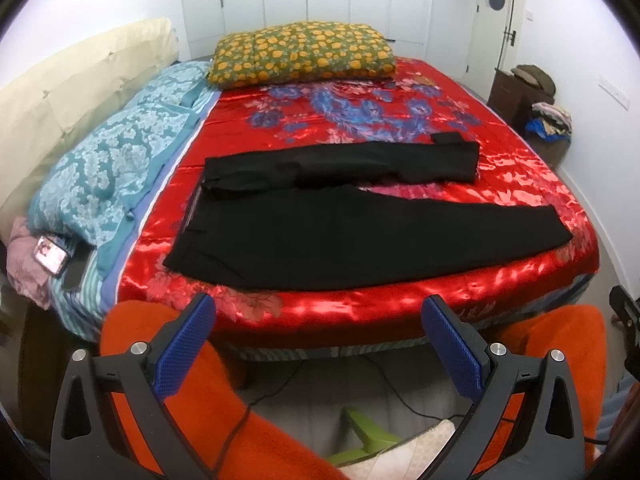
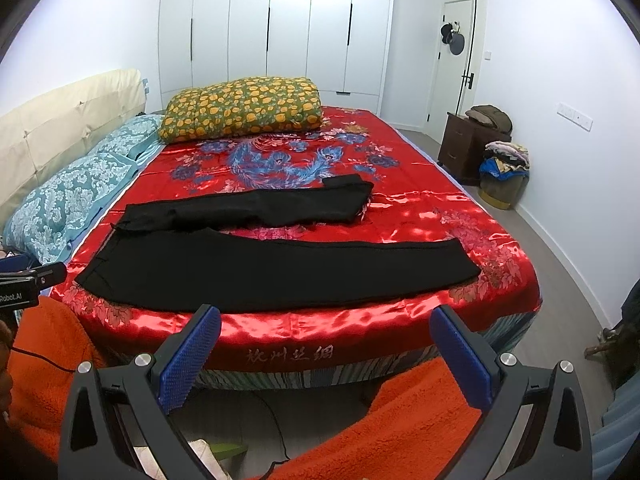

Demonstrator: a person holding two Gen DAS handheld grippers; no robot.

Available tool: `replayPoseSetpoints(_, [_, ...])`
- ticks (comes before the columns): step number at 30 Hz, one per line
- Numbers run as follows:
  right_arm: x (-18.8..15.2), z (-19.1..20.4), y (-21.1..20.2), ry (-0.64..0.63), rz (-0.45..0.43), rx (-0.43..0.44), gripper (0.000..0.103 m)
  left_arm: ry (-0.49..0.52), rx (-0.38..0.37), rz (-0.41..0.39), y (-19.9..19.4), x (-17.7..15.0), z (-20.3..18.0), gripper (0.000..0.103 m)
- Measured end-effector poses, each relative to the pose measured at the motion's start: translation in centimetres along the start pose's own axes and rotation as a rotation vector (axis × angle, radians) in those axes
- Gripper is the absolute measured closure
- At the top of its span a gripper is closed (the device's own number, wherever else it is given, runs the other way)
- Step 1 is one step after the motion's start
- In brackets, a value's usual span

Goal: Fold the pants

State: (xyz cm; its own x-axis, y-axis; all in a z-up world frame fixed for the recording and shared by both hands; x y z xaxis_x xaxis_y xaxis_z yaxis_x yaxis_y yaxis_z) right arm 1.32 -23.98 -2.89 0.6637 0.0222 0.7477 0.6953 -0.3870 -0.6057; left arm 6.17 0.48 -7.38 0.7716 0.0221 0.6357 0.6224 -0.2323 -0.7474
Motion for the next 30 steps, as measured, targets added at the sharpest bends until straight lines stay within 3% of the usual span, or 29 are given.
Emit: replayPoseSetpoints(30, [-0.16,-0.18,0.38,0.010,0.006,-0.003,0.000,-0.018,-0.001,0.038,0.83,-0.60,0.24,0.001])
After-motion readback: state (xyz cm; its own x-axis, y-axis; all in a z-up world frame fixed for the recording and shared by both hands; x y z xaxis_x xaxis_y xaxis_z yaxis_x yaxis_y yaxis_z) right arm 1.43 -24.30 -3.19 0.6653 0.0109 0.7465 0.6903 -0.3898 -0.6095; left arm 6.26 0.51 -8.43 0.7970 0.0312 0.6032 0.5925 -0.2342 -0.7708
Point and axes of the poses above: each gripper's, at about its wrist camera, not at the fingertips, and y roughly the way its jaws point, z to its left, x to its top, the point moved 8 cm from there along y, roughly the way its jaws point, and after that the axes turned 15 degrees about -x, right-handed, at the moved point
